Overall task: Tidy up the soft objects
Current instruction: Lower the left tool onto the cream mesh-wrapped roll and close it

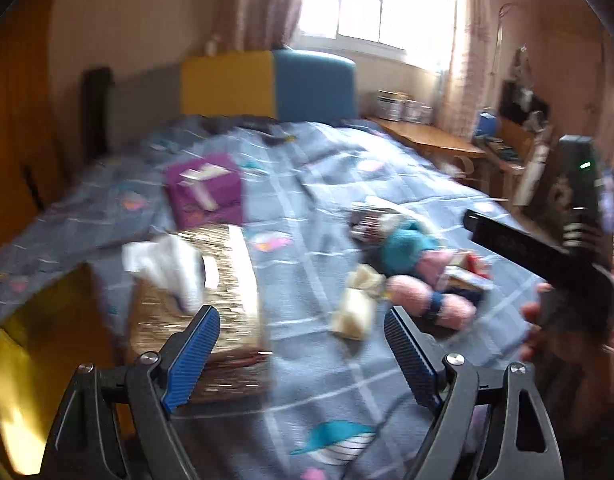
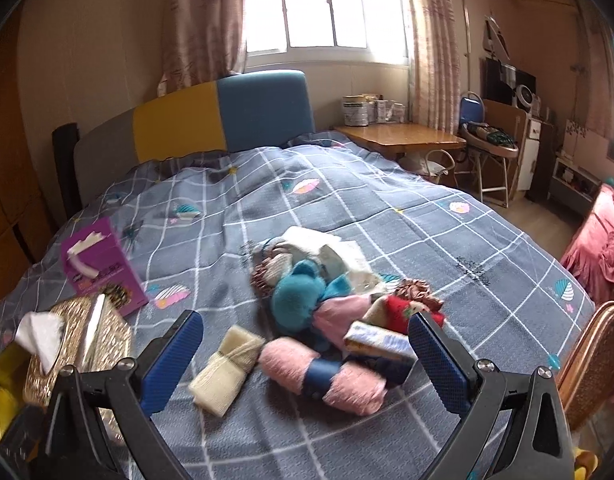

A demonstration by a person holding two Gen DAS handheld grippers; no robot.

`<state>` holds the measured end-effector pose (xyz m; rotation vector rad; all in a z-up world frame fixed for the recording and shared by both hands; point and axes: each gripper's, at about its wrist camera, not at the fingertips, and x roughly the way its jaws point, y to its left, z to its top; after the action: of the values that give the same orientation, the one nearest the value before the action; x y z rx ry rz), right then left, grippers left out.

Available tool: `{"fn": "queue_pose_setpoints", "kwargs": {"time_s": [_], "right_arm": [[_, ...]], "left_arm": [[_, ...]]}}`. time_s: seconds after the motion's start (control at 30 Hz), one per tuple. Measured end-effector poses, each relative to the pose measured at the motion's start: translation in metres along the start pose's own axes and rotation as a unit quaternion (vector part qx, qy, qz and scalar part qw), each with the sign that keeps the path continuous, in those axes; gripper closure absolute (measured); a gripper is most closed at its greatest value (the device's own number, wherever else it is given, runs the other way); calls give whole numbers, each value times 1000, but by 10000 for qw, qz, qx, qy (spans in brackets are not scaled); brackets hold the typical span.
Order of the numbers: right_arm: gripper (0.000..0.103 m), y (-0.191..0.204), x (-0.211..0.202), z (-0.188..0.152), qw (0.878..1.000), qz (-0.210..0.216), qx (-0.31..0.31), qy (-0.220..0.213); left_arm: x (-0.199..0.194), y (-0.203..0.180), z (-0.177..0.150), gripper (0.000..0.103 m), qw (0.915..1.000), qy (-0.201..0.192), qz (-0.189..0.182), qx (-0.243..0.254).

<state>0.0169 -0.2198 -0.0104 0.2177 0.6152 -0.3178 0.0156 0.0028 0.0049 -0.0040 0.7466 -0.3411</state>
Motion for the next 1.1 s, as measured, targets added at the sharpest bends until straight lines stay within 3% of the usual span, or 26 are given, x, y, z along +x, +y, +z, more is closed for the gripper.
{"fn": "queue_pose_setpoints", "kwargs": {"time_s": [0.07, 0.2, 0.33, 0.47, 0.7, 0.93, 1.03, 1.1], "right_arm": [[0, -18, 13, 13, 9998, -92, 171, 81], [0, -50, 45, 27, 9982, -227, 472, 302], [0, -75, 70, 27, 9955, -265, 809, 412], [0, -89, 79, 21, 9907, -45, 1210, 626], [0, -92, 81, 20, 9877, 270, 1368, 707], [0, -88, 84, 20, 9862, 539, 1366, 765], [0, -86, 86, 19, 9854, 631, 1354, 813], [1, -85, 85, 19, 9848, 720, 1349, 820]], "left_arm": [[9, -2, 8, 17, 9993, 160, -317, -107], [30, -24, 21, 17, 9986, 197, -369, 324], [66, -42, 30, 17, 9943, 684, -436, 695], [118, -57, 29, 17, 9870, 1266, -220, 967], [177, -74, 19, 18, 9748, 1718, -36, 1420], [222, -69, 10, 34, 9695, 2026, 190, 1367], [235, -61, 3, 52, 9681, 2245, 149, 1102], [231, -56, 2, 60, 9727, 2110, 100, 957]]}}
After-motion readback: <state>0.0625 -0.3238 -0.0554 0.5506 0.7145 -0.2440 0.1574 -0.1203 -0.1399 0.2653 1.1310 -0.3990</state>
